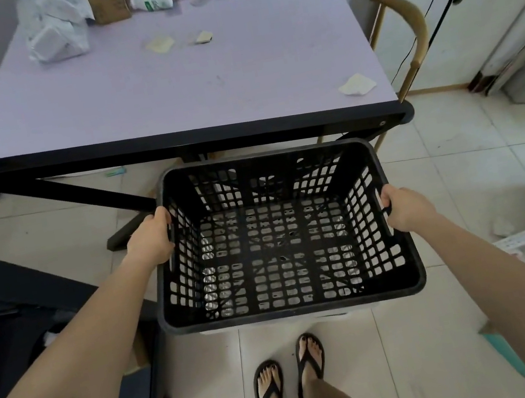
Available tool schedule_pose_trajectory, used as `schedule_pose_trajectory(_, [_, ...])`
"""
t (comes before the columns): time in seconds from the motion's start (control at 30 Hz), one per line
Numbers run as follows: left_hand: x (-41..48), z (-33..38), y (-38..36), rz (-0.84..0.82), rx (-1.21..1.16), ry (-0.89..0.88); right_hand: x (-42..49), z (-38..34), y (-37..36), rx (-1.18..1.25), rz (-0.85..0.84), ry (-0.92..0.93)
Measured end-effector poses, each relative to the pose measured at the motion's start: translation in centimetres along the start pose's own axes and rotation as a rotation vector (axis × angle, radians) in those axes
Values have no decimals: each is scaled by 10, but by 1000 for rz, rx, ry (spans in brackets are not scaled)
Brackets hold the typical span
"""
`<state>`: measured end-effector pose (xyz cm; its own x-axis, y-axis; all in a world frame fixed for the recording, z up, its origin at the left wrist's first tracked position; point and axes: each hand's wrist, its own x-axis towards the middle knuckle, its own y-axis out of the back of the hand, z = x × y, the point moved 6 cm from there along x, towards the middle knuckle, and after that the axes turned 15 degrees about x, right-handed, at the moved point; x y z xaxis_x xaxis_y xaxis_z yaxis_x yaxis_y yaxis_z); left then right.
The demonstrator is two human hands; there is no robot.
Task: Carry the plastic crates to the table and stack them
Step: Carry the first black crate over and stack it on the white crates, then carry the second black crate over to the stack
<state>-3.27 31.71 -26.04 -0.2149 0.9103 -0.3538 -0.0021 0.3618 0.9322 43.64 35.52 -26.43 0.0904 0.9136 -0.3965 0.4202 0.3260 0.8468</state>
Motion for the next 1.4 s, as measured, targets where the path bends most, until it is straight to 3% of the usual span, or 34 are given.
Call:
schedule_pose_trajectory(0.4, [1,-3,-6,-69,28,-3,-9,1,-6,-48,-38,-91])
schedule_pose_trajectory(0.67, [-14,-20,9,12,-92,-46,-36,-40,0,-118,93,-45])
schedule_pose_trajectory(0.97, [-97,-82,49,99,-172,124,-55,-181,-17,-109,-56,468])
schedule_pose_trajectory(1.4, [-413,-173,-20,-26,-236,669,-257,-375,-127,-315,-384,1211])
